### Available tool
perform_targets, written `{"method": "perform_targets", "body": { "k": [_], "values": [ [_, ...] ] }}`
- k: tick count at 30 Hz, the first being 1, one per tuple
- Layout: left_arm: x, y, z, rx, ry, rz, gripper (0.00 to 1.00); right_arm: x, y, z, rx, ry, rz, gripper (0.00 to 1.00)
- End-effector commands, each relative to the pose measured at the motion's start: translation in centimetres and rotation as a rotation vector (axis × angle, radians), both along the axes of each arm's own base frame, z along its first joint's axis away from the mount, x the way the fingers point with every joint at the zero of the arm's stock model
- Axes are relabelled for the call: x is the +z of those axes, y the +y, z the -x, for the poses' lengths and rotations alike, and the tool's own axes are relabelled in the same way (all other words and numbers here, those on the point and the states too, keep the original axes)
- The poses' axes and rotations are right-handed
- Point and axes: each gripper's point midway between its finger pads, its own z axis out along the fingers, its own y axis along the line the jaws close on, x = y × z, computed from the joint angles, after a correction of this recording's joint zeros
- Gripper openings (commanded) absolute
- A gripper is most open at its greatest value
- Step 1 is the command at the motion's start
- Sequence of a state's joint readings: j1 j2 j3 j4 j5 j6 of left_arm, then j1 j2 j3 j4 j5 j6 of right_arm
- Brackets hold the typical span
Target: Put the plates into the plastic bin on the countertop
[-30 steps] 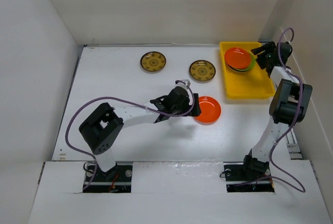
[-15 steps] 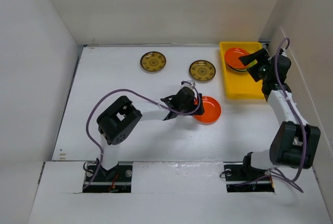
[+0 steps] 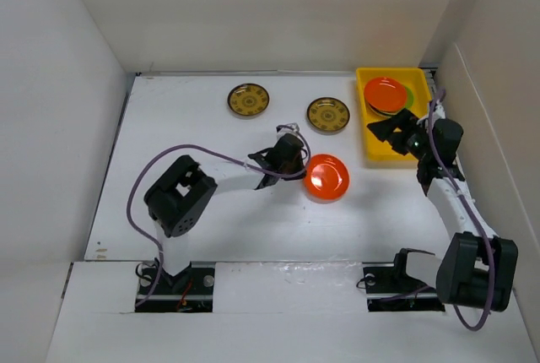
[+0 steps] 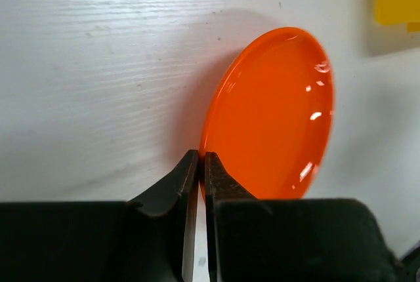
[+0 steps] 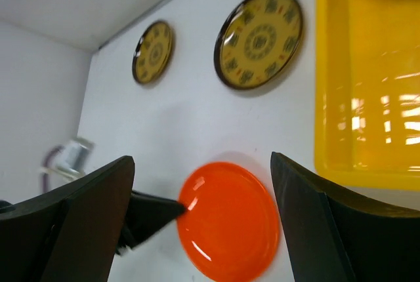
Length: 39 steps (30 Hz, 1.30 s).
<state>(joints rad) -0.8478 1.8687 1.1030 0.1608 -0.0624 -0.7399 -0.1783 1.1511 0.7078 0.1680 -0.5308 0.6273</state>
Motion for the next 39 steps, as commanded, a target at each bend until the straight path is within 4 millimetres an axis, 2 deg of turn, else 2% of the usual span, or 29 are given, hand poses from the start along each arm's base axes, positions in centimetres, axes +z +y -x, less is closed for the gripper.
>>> {"method": "perform_targets", "body": {
  "k": [1,2,3,4,6,7,11,12,13,14,16,22,24,25,27,28,29,31,32,33,34,36,37,39],
  "values": [
    [6.7,2.3,-0.4,0.017,-0.109,0.03,0.0,-1.5,3.6,1.2,0.228,-0.084,0.024,0.9],
    [7.8,2.7,-0.8,0.022,-0.119,0.054,0.0,-1.3,3.9,1.1,0.256,-0.129,0.028,0.9],
    [9.7,3.1,-0.7,0.013,-0.144,0.076,0.0,-2.3,4.5,1.5,0.281,-0.109,0.009,0.9],
    [10.5,3.5,-0.8,0.012,-0.144,0.095,0.0,-2.8,4.5,1.2,0.279,-0.094,-0.005,0.9],
    [12.2,4.0,-1.0,0.002,-0.164,0.13,0.0,-3.3,6.2,1.6,0.333,-0.099,-0.008,0.9],
    [13.9,4.4,-1.0,0.001,-0.186,0.161,0.0,-3.7,6.7,1.5,0.347,-0.092,-0.011,0.9],
    [16.5,5.4,-1.5,-0.005,-0.217,0.213,0.0,-4.6,8.6,1.3,0.4,-0.088,-0.004,0.9],
    [16.5,5.3,-1.3,-0.022,-0.217,0.213,0.0,-4.8,9.0,1.5,0.432,-0.089,-0.013,0.9],
    [16.5,5.3,-1.3,-0.022,-0.217,0.213,0.0,-4.0,10.1,1.7,0.476,-0.133,-0.019,0.9],
    [17.0,5.5,-1.4,-0.022,-0.224,0.224,0.0,-4.5,10.8,2.0,0.502,-0.119,-0.05,0.89],
    [17.6,5.4,-1.5,-0.022,-0.233,0.232,0.0,-3.9,11.7,2.3,0.543,-0.15,-0.067,0.89],
    [17.7,5.6,-1.6,-0.028,-0.229,0.226,0.0,-4.3,12.0,2.2,0.547,-0.14,-0.125,0.87],
    [17.7,5.6,-1.7,-0.035,-0.235,0.241,0.0,-4.2,12.6,2.5,0.581,-0.157,-0.131,0.82],
    [17.9,5.7,-1.9,-0.029,-0.233,0.256,0.0,-4.5,13.2,2.6,0.591,-0.136,-0.161,0.7],
    [17.3,5.4,-1.8,-0.046,-0.22,0.26,0.0,-4.1,13.8,2.9,0.628,-0.163,-0.176,0.56],
    [16.8,5.6,-2.1,-0.032,-0.207,0.257,0.0,-4.5,14.2,2.9,0.635,-0.141,-0.2,0.39],
    [17.1,5.5,-2.3,-0.032,-0.216,0.265,0.0,-4.5,14.4,3.0,0.645,-0.138,-0.213,0.28],
    [16.5,5.2,-2.4,-0.034,-0.2,0.269,0.0,-3.9,14.9,3.4,0.669,-0.174,-0.231,0.15],
    [16.5,5.2,-2.4,-0.034,-0.2,0.269,0.0,-3.8,15.0,3.5,0.677,-0.16,-0.259,0.0],
    [16.5,5.2,-2.8,-0.023,-0.205,0.263,0.0,-3.7,14.9,3.6,0.668,-0.16,-0.272,0.0],
    [16.6,5.2,-3.2,-0.002,-0.197,0.254,0.12,-3.4,14.4,3.3,0.653,-0.169,-0.276,0.0],
    [15.8,6.1,-3.5,0.04,-0.19,0.213,0.59,-2.4,13.6,2.8,0.606,-0.191,-0.277,0.0],
    [16.0,6.4,-3.5,0.053,-0.195,0.207,0.99,-2.7,12.2,1.3,0.516,-0.141,-0.281,0.0],
    [16.5,7.3,-3.6,0.096,-0.213,0.198,1.0,-0.9,10.0,-1.1,0.395,-0.16,-0.206,0.0]
  ]
}}
